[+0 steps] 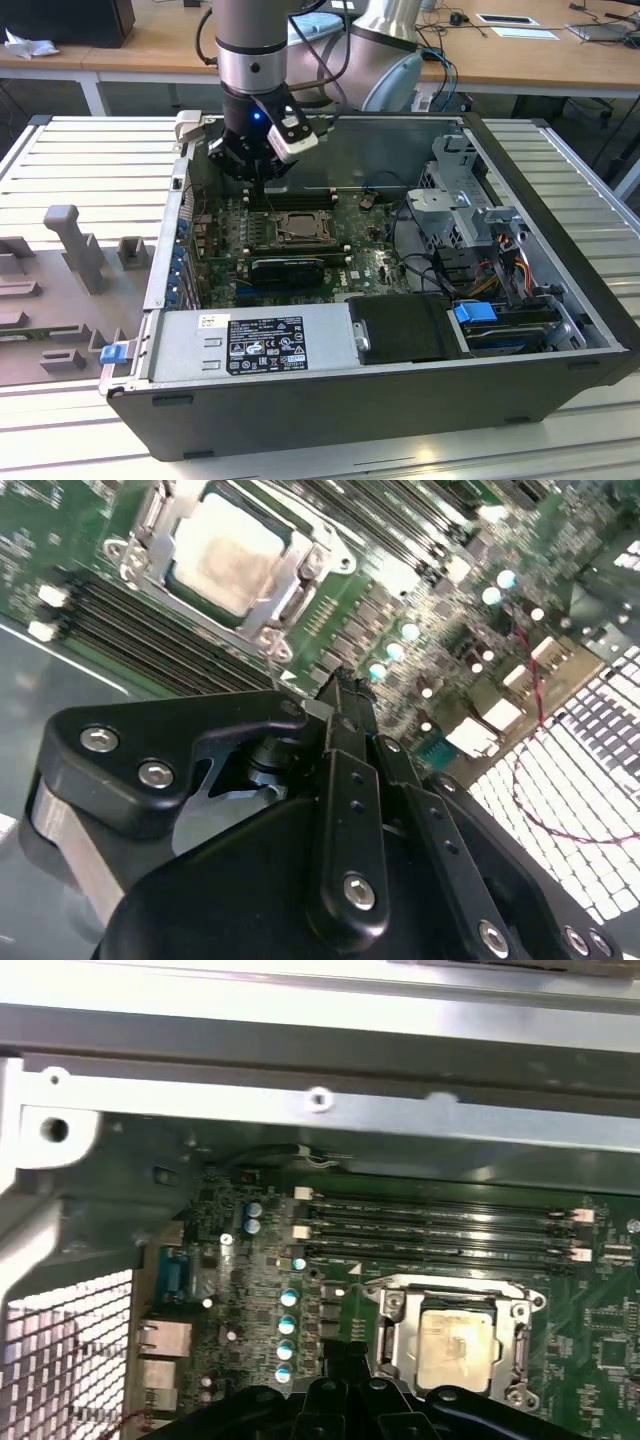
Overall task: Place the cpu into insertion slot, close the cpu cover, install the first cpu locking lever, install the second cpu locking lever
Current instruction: 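Install the first cpu locking lever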
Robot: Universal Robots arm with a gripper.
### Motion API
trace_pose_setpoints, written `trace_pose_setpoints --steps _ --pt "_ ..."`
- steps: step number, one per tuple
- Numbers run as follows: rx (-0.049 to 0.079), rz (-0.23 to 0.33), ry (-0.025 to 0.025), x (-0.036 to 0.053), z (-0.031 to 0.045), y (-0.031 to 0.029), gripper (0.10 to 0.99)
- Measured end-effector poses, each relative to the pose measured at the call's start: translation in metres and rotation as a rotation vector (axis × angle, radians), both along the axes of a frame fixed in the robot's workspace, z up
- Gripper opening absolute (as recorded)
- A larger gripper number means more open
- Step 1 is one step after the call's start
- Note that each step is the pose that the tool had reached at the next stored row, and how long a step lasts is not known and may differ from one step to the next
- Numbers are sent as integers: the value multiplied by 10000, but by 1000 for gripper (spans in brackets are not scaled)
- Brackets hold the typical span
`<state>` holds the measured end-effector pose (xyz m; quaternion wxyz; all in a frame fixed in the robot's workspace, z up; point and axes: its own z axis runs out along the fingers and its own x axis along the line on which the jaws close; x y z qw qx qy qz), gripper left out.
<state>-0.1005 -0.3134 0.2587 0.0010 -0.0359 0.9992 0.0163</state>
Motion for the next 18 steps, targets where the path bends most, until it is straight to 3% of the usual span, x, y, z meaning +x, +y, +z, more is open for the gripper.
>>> trace_pose_setpoints --steps 4,11,18 --pt "-1 1 -22 -68 -14 41 106" --pt "0 -1 -26 -81 -49 248 106" --pt "1 -5 -27 -60 -52 250 106"
